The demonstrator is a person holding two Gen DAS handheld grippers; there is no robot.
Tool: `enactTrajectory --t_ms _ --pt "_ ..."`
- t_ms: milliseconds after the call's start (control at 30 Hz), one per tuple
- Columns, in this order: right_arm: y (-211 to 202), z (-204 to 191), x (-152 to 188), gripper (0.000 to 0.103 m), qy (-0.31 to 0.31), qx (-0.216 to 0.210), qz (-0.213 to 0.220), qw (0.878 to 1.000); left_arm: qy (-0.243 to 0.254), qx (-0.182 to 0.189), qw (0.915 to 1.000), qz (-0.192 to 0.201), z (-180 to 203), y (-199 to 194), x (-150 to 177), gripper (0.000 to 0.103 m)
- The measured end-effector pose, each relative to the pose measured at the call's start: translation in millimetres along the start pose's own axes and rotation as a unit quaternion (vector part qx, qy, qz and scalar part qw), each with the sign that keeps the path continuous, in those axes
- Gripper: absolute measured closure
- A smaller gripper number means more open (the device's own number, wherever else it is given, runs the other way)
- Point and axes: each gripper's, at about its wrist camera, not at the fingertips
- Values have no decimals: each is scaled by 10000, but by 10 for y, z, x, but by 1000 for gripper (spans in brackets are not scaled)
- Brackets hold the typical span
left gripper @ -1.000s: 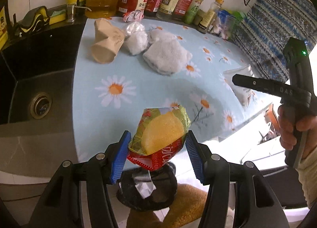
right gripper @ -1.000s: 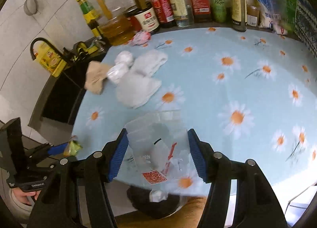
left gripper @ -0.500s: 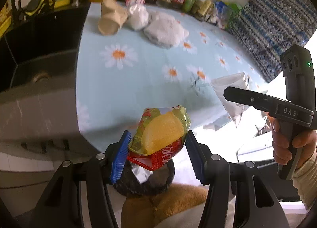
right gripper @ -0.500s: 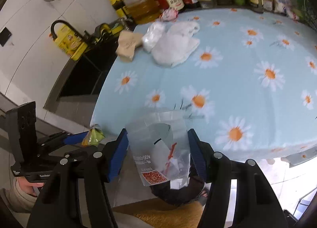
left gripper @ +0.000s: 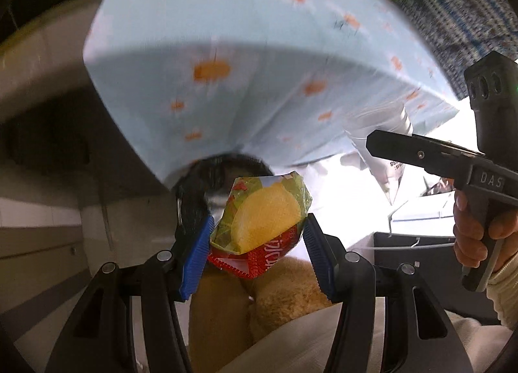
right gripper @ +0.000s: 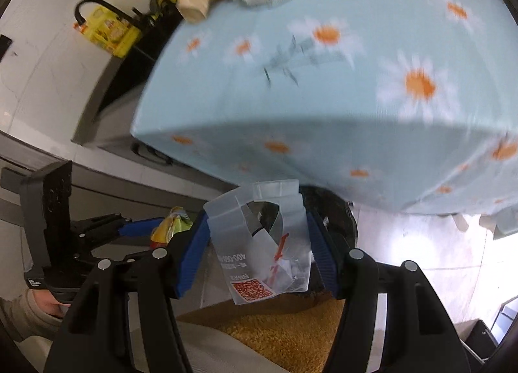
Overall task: Collect trash
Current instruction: 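Carry the snack wrapper and plastic bag down over the trash bin, then open both tools to drop the wrapper and plastic bag into the bin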
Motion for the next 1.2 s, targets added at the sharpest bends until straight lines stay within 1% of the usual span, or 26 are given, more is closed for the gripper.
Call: enactTrajectory --t_ms 133,200,367,567,800,900,1067,1100,1133,1167,1200 --pt "235 142 151 42 127 140 -274 9994 -156 -56 9996 -244 -86 221 92 49" --pt "352 230 229 42 295 113 -419 9986 -248 -72 9990 -373 -132 341 127 49" --pt "580 374 364 42 676 2 -709 9952 -509 -84 9974 -512 -252 546 176 49" --pt "804 532 450 42 942 45 -871 9917 -757 -71 9953 -598 -330 743 207 49" --pt "1126 630 558 42 980 110 -1095 9891 -856 -149 9927 -837 -353 1039 284 49" --pt "1173 670 575 42 1042 111 -1084 9886 -866 -207 9922 -871 -352 1107 274 49" --pt "1189 711 495 41 1083 106 -1028 9887 -946 -198 9919 -820 -363 1131 171 48" --pt "1182 712 476 41 1097 82 -1015 9887 -986 -192 9917 -799 -366 1115 148 47" --pt "1189 715 465 39 1091 82 -998 9890 -1031 -151 9916 -765 -372 1116 127 46" --pt "1175 716 453 32 1083 92 -971 9893 -1066 -133 9913 -762 -372 1116 106 42" --pt "1157 727 443 29 1087 100 -938 9896 -1078 -174 9912 -754 -369 1117 87 33"
Point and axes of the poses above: each gripper's, at about its wrist camera, not at the fingertips, and y roughly the way its jaws point, z to its right, x to its underside
